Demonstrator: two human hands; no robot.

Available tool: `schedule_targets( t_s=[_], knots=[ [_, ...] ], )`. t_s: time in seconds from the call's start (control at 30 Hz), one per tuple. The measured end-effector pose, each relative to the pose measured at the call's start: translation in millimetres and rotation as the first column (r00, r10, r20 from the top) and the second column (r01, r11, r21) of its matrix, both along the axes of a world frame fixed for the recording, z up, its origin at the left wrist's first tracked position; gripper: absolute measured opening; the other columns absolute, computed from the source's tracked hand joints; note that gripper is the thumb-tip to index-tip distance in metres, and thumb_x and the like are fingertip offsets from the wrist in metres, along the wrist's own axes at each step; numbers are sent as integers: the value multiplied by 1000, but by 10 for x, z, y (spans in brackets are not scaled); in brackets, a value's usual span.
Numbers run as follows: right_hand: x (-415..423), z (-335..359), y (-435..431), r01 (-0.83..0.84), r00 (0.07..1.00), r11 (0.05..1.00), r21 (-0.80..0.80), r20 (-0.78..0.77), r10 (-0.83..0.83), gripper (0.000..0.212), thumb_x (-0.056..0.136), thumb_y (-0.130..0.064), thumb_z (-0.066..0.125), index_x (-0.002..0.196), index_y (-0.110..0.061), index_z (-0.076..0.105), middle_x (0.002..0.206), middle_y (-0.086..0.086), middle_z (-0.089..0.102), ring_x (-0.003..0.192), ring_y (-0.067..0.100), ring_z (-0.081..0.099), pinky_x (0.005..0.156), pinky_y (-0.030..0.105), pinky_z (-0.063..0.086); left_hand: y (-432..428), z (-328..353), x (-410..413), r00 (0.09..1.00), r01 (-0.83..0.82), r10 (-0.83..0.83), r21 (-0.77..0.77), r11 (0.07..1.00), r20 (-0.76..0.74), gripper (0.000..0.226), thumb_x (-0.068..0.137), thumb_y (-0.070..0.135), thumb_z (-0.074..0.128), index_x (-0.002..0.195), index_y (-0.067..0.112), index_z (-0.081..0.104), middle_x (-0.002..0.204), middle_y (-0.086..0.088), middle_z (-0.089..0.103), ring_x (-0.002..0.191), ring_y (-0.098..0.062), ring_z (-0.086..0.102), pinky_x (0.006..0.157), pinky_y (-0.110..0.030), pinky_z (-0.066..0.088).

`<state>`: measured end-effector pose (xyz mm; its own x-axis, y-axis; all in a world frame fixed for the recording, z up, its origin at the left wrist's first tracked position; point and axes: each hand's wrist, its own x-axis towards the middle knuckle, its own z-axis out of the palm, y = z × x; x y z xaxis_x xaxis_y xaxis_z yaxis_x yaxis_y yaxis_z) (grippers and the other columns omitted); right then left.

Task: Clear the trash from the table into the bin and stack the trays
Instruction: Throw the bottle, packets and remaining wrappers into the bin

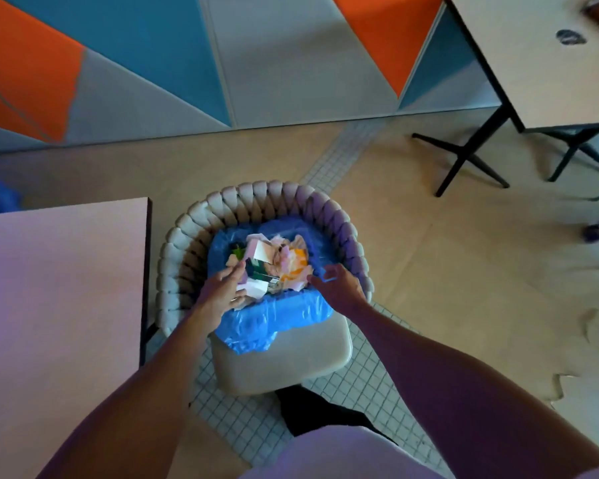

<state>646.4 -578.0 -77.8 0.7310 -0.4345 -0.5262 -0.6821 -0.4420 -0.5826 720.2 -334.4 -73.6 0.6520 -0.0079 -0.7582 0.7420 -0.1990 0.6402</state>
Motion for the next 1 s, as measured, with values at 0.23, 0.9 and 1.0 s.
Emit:
schedule_targets(
  t_s=[0.23, 0.9, 1.0],
  knots=[
    [86, 42, 123, -80, 997, 997, 13, -1, 80, 52, 86, -50, 76, 120, -12, 63, 115, 1, 70, 108, 22, 66, 97, 36, 51, 396, 18, -270, 995, -86, 84, -39, 996, -53, 48, 105, 42, 55, 139, 9, 55, 138, -12, 66, 123, -30, 66, 107, -43, 52],
    [-440, 370, 2241, -738, 674, 671, 71, 29, 738, 44, 92, -35, 74, 125, -6, 65, 117, 7, 73, 112, 21, 68, 99, 30, 49, 2172, 508, -2662, 734, -672, 679, -139, 727, 1, 25, 104, 26, 58, 112, 4, 68, 107, -12, 72, 98, -30, 68, 84, -35, 57],
    [-658, 440, 2724, -820, 572, 569, 63, 40, 819, 43, 92, -35, 75, 122, -6, 67, 115, 9, 74, 112, 24, 68, 100, 32, 50, 2424, 502, -3240, 626, -771, 779, -120, 625, 37, 36, 103, 28, 61, 122, -2, 67, 119, -16, 74, 114, -36, 70, 106, -51, 53]
  ],
)
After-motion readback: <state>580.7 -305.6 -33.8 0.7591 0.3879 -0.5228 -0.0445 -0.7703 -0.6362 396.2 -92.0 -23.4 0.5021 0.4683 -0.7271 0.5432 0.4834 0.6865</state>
